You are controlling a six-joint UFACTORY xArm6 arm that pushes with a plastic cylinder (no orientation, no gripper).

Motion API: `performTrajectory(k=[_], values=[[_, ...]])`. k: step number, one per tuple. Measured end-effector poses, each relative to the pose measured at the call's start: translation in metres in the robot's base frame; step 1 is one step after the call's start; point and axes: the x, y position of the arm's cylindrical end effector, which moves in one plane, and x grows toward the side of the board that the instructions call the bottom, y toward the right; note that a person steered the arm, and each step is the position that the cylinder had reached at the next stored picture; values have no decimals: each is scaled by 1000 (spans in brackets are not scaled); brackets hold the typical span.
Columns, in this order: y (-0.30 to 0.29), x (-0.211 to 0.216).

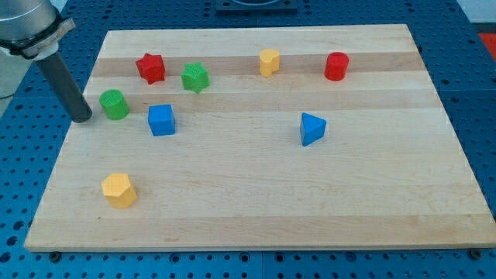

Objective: Move your arm towards the blue cube

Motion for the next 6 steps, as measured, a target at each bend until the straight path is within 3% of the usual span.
performTrajectory(k=[3, 4, 6], values=[[90, -41], [61, -38], [57, -8]])
